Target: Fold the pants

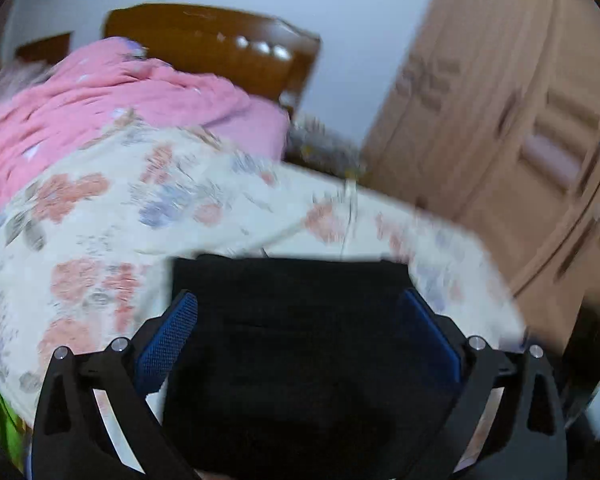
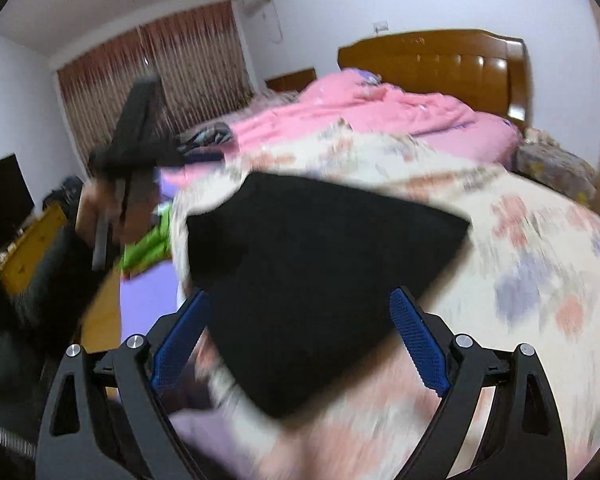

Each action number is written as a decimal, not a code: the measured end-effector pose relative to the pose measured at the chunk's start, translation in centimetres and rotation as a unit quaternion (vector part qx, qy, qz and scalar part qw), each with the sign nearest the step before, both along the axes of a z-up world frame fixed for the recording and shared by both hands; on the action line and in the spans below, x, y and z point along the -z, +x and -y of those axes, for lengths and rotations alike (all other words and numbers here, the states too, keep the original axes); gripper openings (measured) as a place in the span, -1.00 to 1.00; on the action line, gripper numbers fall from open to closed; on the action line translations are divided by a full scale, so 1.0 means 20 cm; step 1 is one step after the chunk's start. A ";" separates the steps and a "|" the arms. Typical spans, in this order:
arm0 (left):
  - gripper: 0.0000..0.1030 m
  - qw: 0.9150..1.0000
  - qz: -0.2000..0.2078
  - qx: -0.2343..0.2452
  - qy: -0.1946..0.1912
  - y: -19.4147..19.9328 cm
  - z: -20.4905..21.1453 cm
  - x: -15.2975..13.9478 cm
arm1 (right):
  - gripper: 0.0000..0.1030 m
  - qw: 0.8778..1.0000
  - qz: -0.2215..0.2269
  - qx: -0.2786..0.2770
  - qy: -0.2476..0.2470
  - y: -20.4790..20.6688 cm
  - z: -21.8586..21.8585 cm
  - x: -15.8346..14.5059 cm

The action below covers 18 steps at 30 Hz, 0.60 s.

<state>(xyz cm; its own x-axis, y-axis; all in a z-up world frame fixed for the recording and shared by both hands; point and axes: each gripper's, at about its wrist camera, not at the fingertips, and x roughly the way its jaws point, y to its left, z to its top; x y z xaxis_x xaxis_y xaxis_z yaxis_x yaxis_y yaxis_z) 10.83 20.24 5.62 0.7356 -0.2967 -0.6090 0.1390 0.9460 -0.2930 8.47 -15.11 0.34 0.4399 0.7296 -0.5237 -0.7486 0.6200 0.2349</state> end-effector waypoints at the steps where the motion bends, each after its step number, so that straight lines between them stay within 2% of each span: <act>1: 0.96 0.999 -0.023 -0.008 0.024 0.04 0.06 0.07 | 0.71 1.000 -0.014 -0.012 0.010 0.13 -0.05 0.01; 3: 0.96 0.997 -0.060 -0.028 0.031 0.08 0.09 0.18 | 0.72 0.998 -0.056 -0.021 0.024 0.33 -0.13 0.04; 4: 0.96 0.997 -0.073 -0.035 0.020 0.07 0.07 0.24 | 0.72 0.995 -0.089 -0.025 0.036 0.46 -0.17 0.08; 6: 0.96 0.996 -0.077 -0.050 0.007 0.05 0.02 0.31 | 0.72 0.991 -0.123 -0.044 0.039 0.60 -0.24 0.12; 9: 0.96 0.996 -0.077 -0.037 0.008 0.07 -0.01 0.36 | 0.71 0.990 -0.130 -0.045 -0.007 0.77 -0.34 0.22; 11: 0.96 0.996 -0.085 -0.034 0.002 0.08 -0.04 0.38 | 0.71 0.991 -0.131 0.001 -0.031 0.88 -0.33 0.27; 13: 0.96 0.996 -0.085 -0.033 -0.009 0.08 -0.06 0.39 | 0.71 0.987 -0.159 0.010 0.022 0.91 -0.26 0.26; 15: 0.96 0.996 -0.084 -0.031 -0.004 0.08 -0.06 0.39 | 0.71 0.986 -0.153 0.011 0.067 0.88 -0.22 0.20; 18: 0.96 0.996 -0.081 -0.026 0.034 0.09 -0.01 0.40 | 0.72 0.986 -0.157 -0.026 0.056 0.88 -0.30 0.21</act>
